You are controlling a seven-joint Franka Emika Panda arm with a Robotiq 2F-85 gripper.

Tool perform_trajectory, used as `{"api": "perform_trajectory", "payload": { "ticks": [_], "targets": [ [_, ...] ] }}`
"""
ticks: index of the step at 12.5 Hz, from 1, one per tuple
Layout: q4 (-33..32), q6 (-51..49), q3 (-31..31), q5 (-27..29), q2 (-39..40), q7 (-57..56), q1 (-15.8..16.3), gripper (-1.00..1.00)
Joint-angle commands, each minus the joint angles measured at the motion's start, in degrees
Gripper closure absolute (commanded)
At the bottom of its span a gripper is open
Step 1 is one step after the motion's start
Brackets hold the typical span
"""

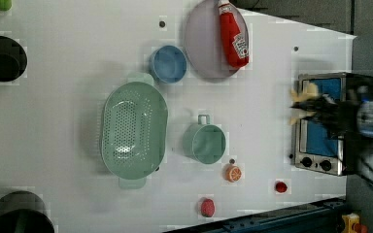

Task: Pick banana from table and place on oven.

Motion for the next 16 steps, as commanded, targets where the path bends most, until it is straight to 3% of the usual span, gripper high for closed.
{"api": "perform_trajectory", "payload": {
  "ticks": [1, 4, 8, 16],
  "targets": [
    [3.55, -11.34, -1.75, 1.26, -7.64, 1.88, -1.21, 0.48],
    [5.48, -17.67, -5.95, 1.03, -10.39, 0.27, -2.55, 0.48],
    [8.18, -17.4, -14.37, -0.83, -7.72, -11.52, -3.48, 0.48],
    [25.49, -16.57, -27.98, -2.23, 12.15, -38.29, -3.79, 0.48]
  ]
}}
